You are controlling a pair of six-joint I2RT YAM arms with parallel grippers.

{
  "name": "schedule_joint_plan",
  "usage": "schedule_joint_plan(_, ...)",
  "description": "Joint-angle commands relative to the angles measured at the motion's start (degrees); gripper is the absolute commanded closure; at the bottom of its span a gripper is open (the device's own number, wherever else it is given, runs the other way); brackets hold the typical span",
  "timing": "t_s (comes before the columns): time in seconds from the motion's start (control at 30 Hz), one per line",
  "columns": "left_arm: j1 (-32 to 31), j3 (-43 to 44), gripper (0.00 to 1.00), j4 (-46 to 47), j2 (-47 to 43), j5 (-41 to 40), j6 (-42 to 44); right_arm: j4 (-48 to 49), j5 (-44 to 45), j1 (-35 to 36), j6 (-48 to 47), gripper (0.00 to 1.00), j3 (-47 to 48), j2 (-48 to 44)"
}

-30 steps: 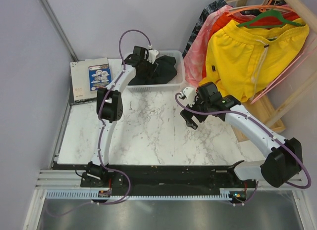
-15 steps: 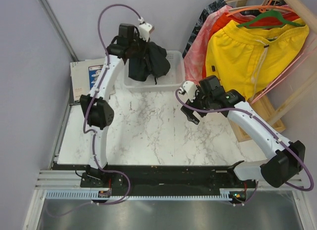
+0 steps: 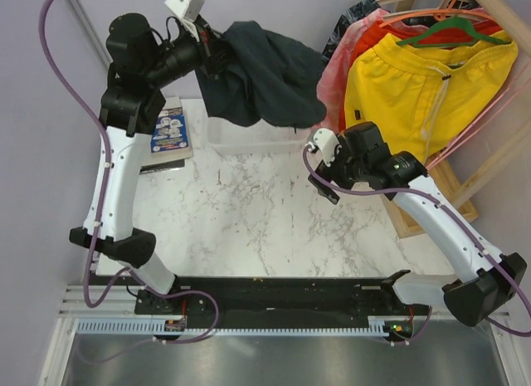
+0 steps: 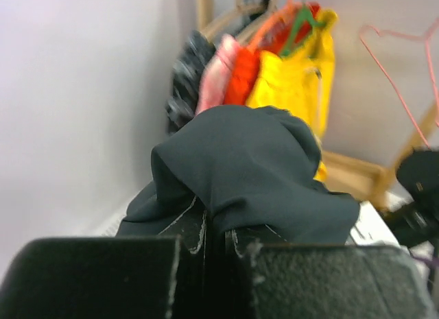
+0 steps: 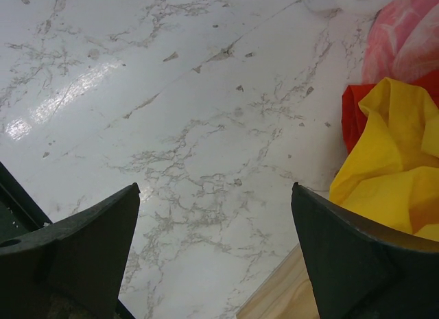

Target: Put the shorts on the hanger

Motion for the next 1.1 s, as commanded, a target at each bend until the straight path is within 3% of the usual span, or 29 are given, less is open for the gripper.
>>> schedule_joint_plan(0.0, 0.18, -13.36, 0.98, -3.05, -4.53, 9.42, -3.19, -0.25, -2.37, -0.6, -0.21, 0.02, 0.82, -3.66)
schedule_joint_plan(0.13, 1.75, -31.27, 0.98, -7.37, -9.9, 15.14, 1.49, -0.25, -4.22, -0.78, -0.47, 0.02, -1.2, -6.3)
schedule_joint_plan(0.17, 2.37, -39.4, 0.98, -7.46, -10.78, 16.46, 3.5, -0.16, -4.39, -0.87, -0.47, 0.02, -2.07, -6.66)
schedule_joint_plan(0.27, 4.91, -52.34, 0.98, -8.25, -12.11, 16.38, 8.78, -0.25, -4.74, -1.04, -0.47, 0.02, -4.0, -6.83)
schedule_joint_plan(0.47, 12.91, -60.04, 0.98, -14.14, -4.48, 11.3, 20.47, -1.12, -8.35, -1.04, -1.09, 0.02, -6.82, -4.39)
schedule_joint_plan(0.6, 16.08, -62.77, 0.8, -20.53, -3.5, 12.59, 33.17, -0.78, -9.66, -1.04, 3.02, 0.05, -7.52, -1.22)
schedule_joint_plan(0.7, 18.63, -65.49, 0.5, -25.73, -6.56, 16.11, 47.83, 1.67, -12.74, -1.04, 8.46, 0.09, -9.98, -0.24)
schedule_joint_plan(0.73, 21.85, -66.11, 0.32, -26.96, -7.53, 16.55, 50.16, 2.82, -13.09, -1.13, 9.71, 0.09, -10.86, -0.16)
schedule_joint_plan(0.77, 22.75, -65.86, 0.29, -27.23, -8.15, 15.86, 51.67, 3.79, -14.23, -1.04, 11.03, 0.1, -12.35, 0.02)
schedule_joint_plan(0.8, 23.46, -65.07, 0.05, -27.93, -9.29, 15.68, 54.55, 5.71, -14.59, -1.04, 11.91, 0.12, -12.97, 0.11)
schedule_joint_plan(0.9, 25.4, -62.78, 0.0, -24.71, -13.85, 18.57, 51.8, 9.06, -14.85, -1.04, 14.82, 0.15, -13.86, 0.81)
schedule_joint_plan(0.97, 24.53, -66.0, 0.0, -13.95, -21.84, 18.32, 46.71, 9.94, -15.03, -1.13, 16.05, 0.17, -13.33, 1.86)
schedule_joint_plan(1.07, 16.64, -70.75, 0.01, -7.91, -29.5, 10.79, 46.23, 10.3, -15.47, -1.3, 17.1, 0.17, -11.93, 3.62)
